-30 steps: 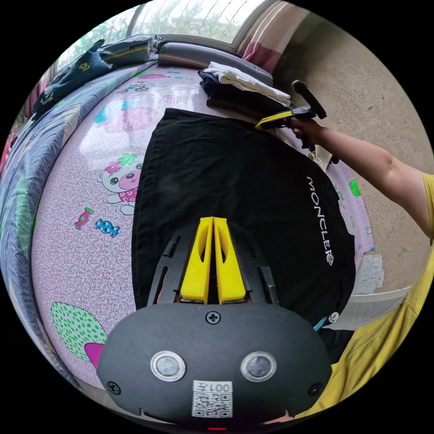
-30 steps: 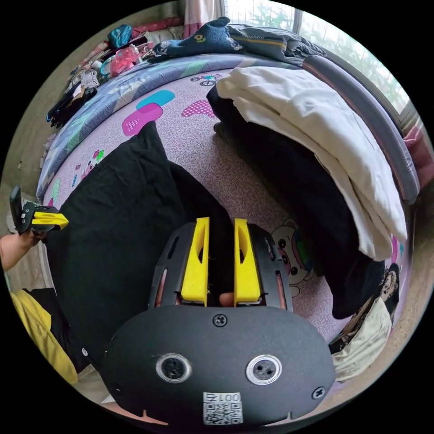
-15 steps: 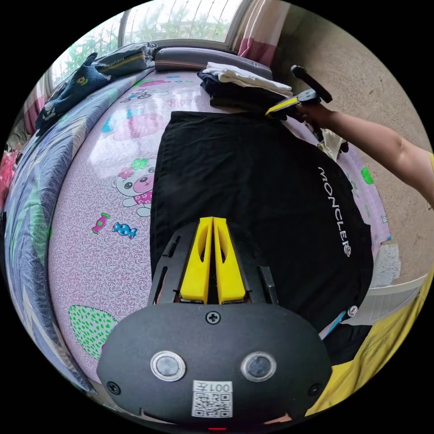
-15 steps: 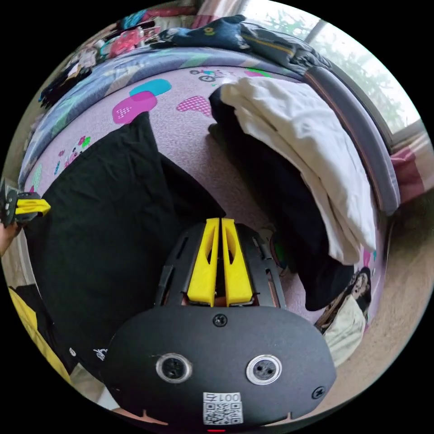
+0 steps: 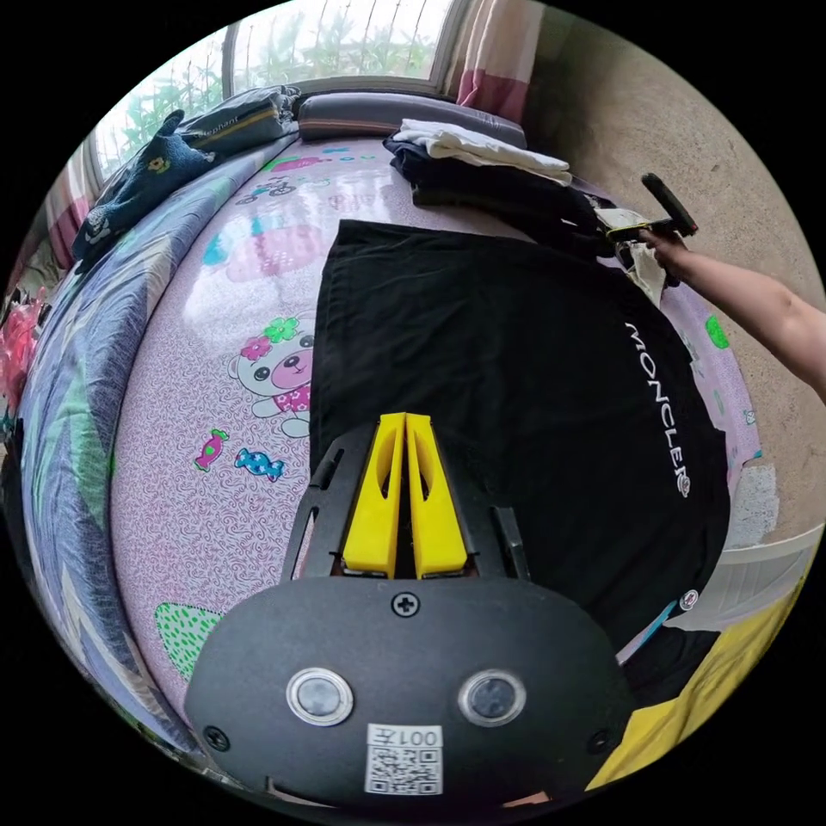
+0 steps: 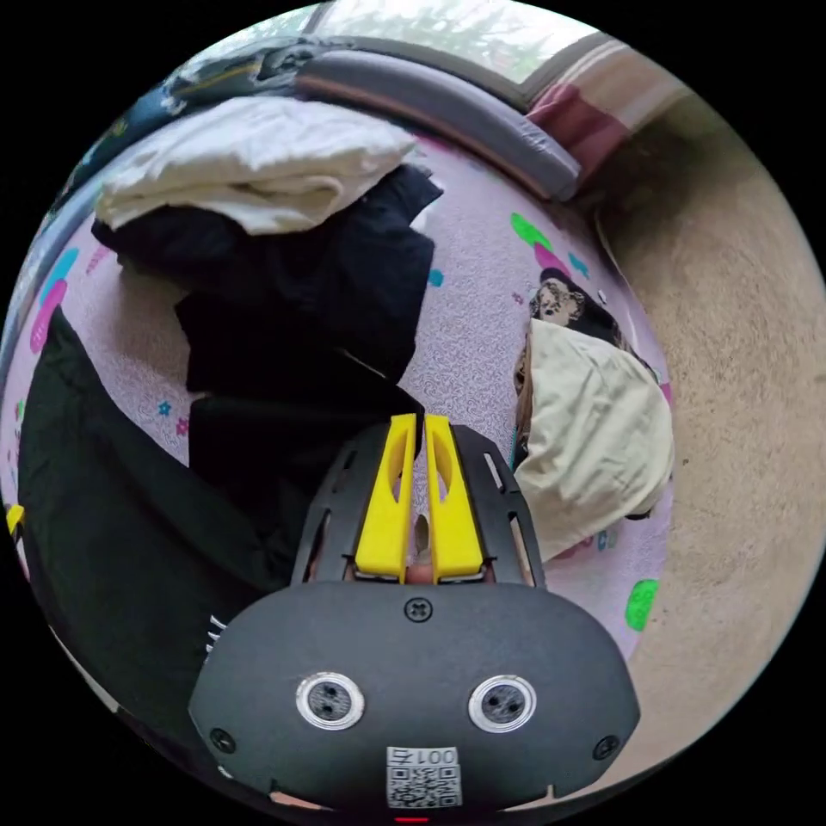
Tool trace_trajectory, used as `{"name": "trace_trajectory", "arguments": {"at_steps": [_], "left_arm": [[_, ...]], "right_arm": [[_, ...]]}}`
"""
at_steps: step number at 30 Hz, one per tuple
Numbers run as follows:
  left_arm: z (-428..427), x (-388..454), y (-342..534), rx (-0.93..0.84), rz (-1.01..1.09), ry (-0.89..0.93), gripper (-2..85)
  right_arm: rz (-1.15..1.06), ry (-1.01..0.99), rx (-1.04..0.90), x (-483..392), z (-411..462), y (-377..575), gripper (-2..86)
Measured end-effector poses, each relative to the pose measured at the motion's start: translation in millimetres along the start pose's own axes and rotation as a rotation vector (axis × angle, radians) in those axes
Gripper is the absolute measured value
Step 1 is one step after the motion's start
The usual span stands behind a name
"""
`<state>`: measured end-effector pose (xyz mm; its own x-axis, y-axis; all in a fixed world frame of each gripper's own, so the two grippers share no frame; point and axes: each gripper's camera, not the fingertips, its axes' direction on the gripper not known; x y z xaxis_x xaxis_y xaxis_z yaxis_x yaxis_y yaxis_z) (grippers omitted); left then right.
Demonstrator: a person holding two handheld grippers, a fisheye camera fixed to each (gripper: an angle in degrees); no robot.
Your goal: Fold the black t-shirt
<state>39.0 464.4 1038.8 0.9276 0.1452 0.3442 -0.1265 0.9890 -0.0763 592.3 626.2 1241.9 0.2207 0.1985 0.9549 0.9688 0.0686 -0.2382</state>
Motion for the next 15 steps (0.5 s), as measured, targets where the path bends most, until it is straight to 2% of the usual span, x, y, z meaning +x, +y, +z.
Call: {"name": "trace_trajectory", "arguments": {"at_steps": [3, 6, 7, 10, 12, 15], "left_arm": [[-2, -9, -8, 0.015, 0.024, -0.026, -1.2], [-5, -24, -20, 0.048, 0.061, -0.019, -0.6], [-5, -28, -23, 0.043, 0.059, -0.011, -0.3], [-8, -57, -20, -0.017, -0.054, 0.105, 0.9], [-24, -75, 13, -0.025, -0.16, 0.171, 3.3], [-44, -93, 62, -0.089, -0.203, 0.135, 8.0]], "right_arm": [[0.071, -0.105, 0.167, 14, -23, 24, 2.7], [-0.118, -0.406, 0.318, -2, -44, 40, 4.9], [-0.212, -0.559, 0.328, -13, -47, 37, 5.6], [-0.371, -0.811, 0.311, -53, -49, 10, 6.5], [-0.45, -0.843, 0.324, -85, -53, -11, 6.6], [-0.619, -0.861, 0.274, -147, -58, -51, 7.4]]}}
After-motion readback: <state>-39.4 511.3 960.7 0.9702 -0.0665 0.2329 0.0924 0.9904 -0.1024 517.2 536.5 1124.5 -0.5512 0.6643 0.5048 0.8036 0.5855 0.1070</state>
